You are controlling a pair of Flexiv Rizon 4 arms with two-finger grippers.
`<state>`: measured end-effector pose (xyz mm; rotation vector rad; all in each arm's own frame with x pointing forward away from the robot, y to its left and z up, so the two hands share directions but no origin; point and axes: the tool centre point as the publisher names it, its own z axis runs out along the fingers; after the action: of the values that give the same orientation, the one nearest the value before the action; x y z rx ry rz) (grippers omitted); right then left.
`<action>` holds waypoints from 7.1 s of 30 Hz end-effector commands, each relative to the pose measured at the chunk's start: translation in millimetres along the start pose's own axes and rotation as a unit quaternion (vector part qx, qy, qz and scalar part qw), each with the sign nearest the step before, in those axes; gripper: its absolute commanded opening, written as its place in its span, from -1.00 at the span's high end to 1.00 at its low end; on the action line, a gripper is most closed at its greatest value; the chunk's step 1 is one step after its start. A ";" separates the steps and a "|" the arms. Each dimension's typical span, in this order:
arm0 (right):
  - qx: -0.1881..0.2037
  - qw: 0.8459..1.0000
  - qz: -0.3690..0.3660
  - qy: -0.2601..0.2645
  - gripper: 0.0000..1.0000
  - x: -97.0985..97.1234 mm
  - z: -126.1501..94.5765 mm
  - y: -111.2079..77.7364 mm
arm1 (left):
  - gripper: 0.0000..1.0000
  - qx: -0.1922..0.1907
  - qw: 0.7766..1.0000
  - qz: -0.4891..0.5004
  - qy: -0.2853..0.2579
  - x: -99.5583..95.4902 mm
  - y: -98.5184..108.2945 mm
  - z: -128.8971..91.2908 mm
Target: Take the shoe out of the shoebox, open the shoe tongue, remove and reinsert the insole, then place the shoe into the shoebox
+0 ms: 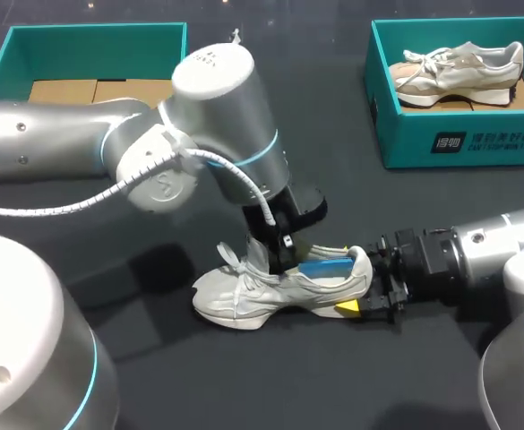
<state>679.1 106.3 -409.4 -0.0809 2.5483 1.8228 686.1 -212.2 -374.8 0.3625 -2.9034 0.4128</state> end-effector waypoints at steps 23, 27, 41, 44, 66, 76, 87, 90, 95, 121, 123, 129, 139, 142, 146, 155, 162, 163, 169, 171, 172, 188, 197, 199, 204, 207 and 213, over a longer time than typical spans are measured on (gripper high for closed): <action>0.002 1.000 -0.001 0.000 1.00 4.7 0.0 0.3 | 1.00 0.110 0.992 0.043 0.039 8.8 1.8 -35.9; 0.002 1.000 -0.001 0.000 1.00 4.7 0.0 0.3 | 1.00 0.121 0.990 0.053 0.041 12.3 0.7 -38.0; 0.002 1.000 -0.001 0.000 1.00 4.7 0.0 0.3 | 1.00 0.158 0.985 0.050 0.045 13.1 1.7 -53.2; 0.002 1.000 -0.001 0.000 1.00 4.7 0.0 0.3 | 1.00 0.164 0.984 0.053 0.040 18.6 -5.9 -55.9; 0.002 1.000 -0.001 0.000 1.00 4.7 0.0 0.3 | 0.13 0.151 0.984 0.056 -0.078 44.2 -45.9 -40.0; 0.002 1.000 -0.001 0.000 1.00 4.7 0.0 0.3 | -0.27 0.178 0.975 0.064 -0.118 48.6 -43.8 -44.3; 0.002 1.000 -0.001 0.000 1.00 4.7 0.0 0.3 | -0.11 0.202 0.967 0.078 -0.131 44.9 -54.6 -38.2; 0.002 1.000 -0.001 0.000 1.00 4.7 0.0 0.3 | -0.06 0.203 0.965 0.083 -0.144 45.4 -58.7 -33.2; 0.002 1.000 -0.001 0.000 1.00 4.7 0.0 0.3 | 0.04 0.202 0.964 0.086 -0.153 44.1 -63.8 -26.1; 0.002 1.000 -0.001 0.000 1.00 4.7 0.0 0.3 | 1.00 0.160 0.984 0.070 -0.016 46.1 -87.0 -66.3; 0.002 1.000 -0.001 0.000 1.00 4.7 0.0 0.3 | 1.00 0.153 0.986 0.070 0.007 50.0 -92.2 -76.8; 0.002 1.000 -0.001 0.000 1.00 4.7 0.0 0.3 | 1.00 0.159 0.982 0.090 0.052 69.5 -103.1 -112.1; 0.002 1.000 -0.001 0.000 1.00 4.7 0.0 0.3 | 1.00 0.189 0.974 0.104 0.064 86.6 -112.0 -148.9; 0.002 1.000 -0.001 0.000 1.00 4.7 0.0 0.3 | 1.00 0.189 0.974 0.104 0.064 86.6 -112.0 -148.9; 0.002 1.000 -0.001 0.000 1.00 4.7 0.0 0.3 | 1.00 0.189 0.974 0.104 0.064 86.6 -112.0 -148.9; 0.002 1.000 -0.001 0.000 1.00 4.7 0.0 0.3 | 1.00 0.309 0.938 0.074 0.140 98.8 -121.0 -212.0; 0.002 1.000 -0.001 0.000 1.00 4.7 0.0 0.3 | 1.00 0.396 0.885 0.049 0.240 122.7 -117.4 -302.0; 0.002 1.000 -0.001 0.000 1.00 4.7 0.0 0.3 | 1.00 0.396 0.885 0.049 0.240 122.7 -117.4 -302.0; 0.002 1.000 -0.001 0.000 1.00 4.7 0.0 0.3 | 1.00 0.396 0.885 0.049 0.240 122.7 -117.4 -302.0; 0.002 1.000 -0.001 0.000 1.00 4.7 0.0 0.3 | 1.00 0.396 0.885 0.049 0.240 122.7 -117.4 -302.0; 0.002 1.000 -0.001 0.000 1.00 4.7 0.0 0.3 | 1.00 0.396 0.885 0.049 0.240 122.7 -117.4 -302.0; 0.002 1.000 -0.001 0.000 1.00 4.7 0.0 0.3 | 1.00 0.523 0.830 0.018 0.194 145.1 -66.8 -402.9; 0.002 1.000 -0.001 0.000 1.00 4.7 0.0 0.3 | 1.00 0.523 0.830 0.018 0.194 145.1 -66.8 -402.9; 0.002 1.000 -0.001 0.000 1.00 4.7 0.0 0.3 | 1.00 0.523 0.830 0.018 0.194 145.1 -66.8 -402.9; 0.002 1.000 -0.001 0.000 1.00 4.7 0.0 0.3 | 1.00 0.519 0.831 0.009 0.202 153.2 -60.4 -395.2; 0.002 1.000 -0.001 0.000 1.00 4.7 0.0 0.3 | 1.00 0.516 0.831 0.000 0.206 160.1 -54.5 -387.3; 0.002 1.000 -0.001 0.000 1.00 4.7 0.0 0.3 | 1.00 0.523 0.827 -0.008 0.208 170.4 -45.5 -381.4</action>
<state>675.9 106.3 -410.0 -0.0859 2.5489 1.8222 604.3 -185.4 40.1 0.3354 -1.9971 1.7717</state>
